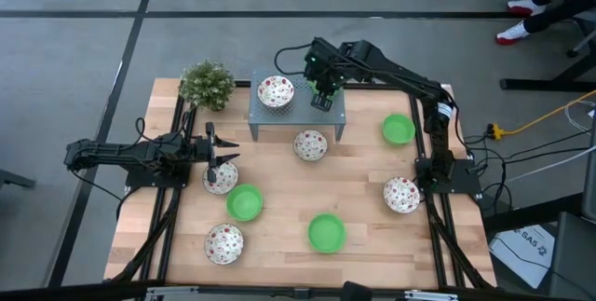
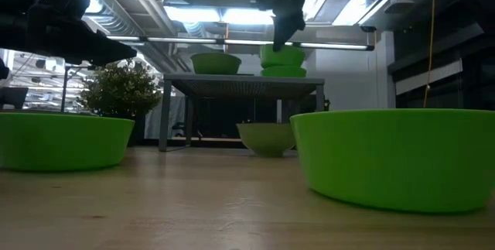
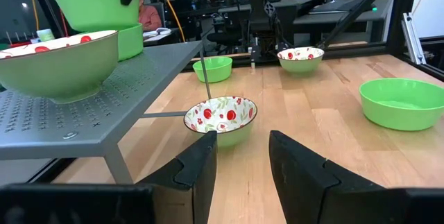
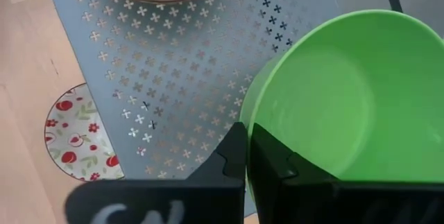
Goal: Pick & Place Mini bowls
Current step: Stack the green bowl on the green bowl
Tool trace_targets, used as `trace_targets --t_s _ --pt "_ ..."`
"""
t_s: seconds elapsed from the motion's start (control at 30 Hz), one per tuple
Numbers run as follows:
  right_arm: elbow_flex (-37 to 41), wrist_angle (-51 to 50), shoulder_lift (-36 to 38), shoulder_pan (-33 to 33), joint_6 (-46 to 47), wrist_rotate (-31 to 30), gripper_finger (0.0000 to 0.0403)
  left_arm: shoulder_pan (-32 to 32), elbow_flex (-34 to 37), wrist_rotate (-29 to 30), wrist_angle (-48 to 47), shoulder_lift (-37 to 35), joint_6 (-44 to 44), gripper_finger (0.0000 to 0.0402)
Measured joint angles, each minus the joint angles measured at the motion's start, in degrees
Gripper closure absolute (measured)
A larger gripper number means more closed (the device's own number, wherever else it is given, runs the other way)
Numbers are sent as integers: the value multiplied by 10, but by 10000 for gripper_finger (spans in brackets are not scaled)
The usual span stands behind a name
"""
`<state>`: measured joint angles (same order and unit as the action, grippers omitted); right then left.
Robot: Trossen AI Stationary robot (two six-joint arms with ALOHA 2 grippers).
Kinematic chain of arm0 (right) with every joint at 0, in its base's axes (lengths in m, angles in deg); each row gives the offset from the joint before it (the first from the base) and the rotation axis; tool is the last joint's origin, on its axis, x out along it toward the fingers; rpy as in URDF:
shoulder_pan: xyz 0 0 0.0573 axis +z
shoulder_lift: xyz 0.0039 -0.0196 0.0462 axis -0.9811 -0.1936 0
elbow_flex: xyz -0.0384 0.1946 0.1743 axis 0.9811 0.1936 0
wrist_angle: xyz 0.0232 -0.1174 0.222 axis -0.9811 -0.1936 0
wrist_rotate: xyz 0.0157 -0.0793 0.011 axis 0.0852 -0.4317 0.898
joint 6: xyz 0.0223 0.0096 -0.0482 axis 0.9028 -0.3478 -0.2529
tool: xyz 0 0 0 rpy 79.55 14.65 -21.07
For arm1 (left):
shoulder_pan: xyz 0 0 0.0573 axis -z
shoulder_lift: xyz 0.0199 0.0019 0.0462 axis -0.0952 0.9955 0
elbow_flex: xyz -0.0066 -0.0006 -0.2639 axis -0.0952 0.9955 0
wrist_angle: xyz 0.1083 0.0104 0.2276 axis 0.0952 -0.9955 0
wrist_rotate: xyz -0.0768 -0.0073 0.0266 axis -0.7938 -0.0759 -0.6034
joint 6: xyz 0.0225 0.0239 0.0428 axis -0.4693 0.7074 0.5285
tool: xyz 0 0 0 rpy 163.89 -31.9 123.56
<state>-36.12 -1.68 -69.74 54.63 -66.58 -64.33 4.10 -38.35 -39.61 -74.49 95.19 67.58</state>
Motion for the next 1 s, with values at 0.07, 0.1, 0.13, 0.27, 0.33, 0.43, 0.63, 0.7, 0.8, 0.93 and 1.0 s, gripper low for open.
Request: trace_targets --t_s 0.07,0.1,0.13,0.27,0.33,0.43,0.63,0.7,0.8,0.93,1.0 --pt "0 -1 0 -2 0 0 395 0 0 0 0 0 0 274" --pt "0 -2 0 -4 0 0 393 0 0 0 0 0 0 274" --pt "0 -4 0 -5 1 0 390 0 0 0 0 0 0 274" --pt "0 -7 0 -11 12 0 374 0 0 0 0 0 0 274" --pt "0 -7 0 -13 11 0 366 0 0 0 0 0 0 274" --pt "0 -7 0 -19 10 0 357 0 0 0 0 0 0 274" --pt "0 -6 0 -28 13 0 339 0 0 0 0 0 0 274" --pt "0 -6 0 -28 11 0 337 0 0 0 0 0 0 274" --pt "0 -6 0 -28 11 0 341 0 0 0 0 0 0 274" --pt "0 -6 0 -28 11 0 363 0 0 0 0 0 0 274" --pt "0 -6 0 -28 11 0 381 0 0 0 0 0 0 274"
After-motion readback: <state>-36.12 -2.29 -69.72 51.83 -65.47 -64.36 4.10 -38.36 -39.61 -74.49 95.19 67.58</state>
